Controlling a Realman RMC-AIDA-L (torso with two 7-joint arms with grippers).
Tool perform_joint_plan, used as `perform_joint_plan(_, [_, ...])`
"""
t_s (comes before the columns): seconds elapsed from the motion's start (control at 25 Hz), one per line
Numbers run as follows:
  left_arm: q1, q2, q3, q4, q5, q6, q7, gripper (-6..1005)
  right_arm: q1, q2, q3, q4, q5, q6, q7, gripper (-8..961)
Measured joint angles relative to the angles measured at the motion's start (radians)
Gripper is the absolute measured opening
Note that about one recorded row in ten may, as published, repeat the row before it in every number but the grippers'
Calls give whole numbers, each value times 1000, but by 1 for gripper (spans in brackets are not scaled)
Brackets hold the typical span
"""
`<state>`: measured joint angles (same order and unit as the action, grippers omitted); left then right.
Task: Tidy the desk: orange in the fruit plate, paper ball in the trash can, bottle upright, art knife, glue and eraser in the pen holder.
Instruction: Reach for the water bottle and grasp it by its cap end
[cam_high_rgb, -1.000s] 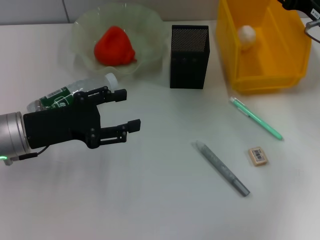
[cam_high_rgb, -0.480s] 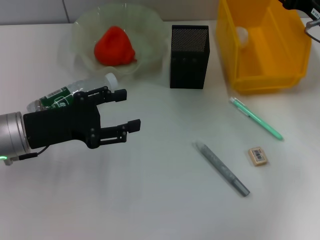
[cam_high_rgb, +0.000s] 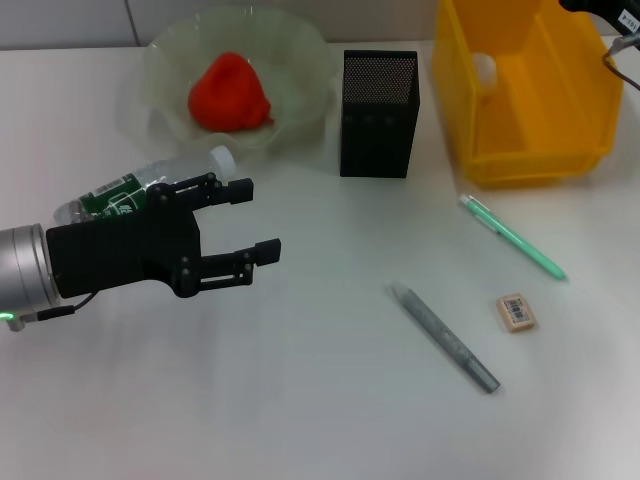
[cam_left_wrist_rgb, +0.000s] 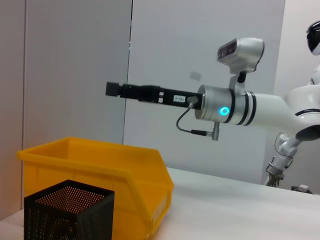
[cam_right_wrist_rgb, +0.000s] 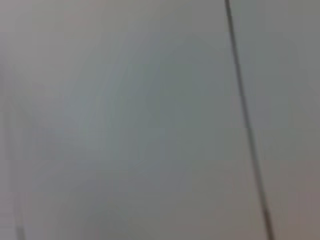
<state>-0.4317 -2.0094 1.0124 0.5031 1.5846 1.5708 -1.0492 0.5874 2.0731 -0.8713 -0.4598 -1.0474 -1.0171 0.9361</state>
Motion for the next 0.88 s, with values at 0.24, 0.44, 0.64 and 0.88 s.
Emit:
perform_joint_plan(0.24, [2, 1, 0, 0, 0, 0, 0, 793, -4, -42, -2, -6, -181, -194, 200, 820])
perform_joint_plan(0.44, [3, 1, 0, 0, 0, 0, 0, 793, -5, -66, -2, -42, -351, -328, 302, 820])
perform_joint_plan(0.64, [4, 3, -2, 0, 0, 0, 0, 793, -5, -70, 6, -102, -515, -427, 371, 820])
perform_joint_plan(0.88, [2, 12, -9, 0, 0, -8, -4, 793, -2, -71, 2, -141, -645, -478, 415, 821])
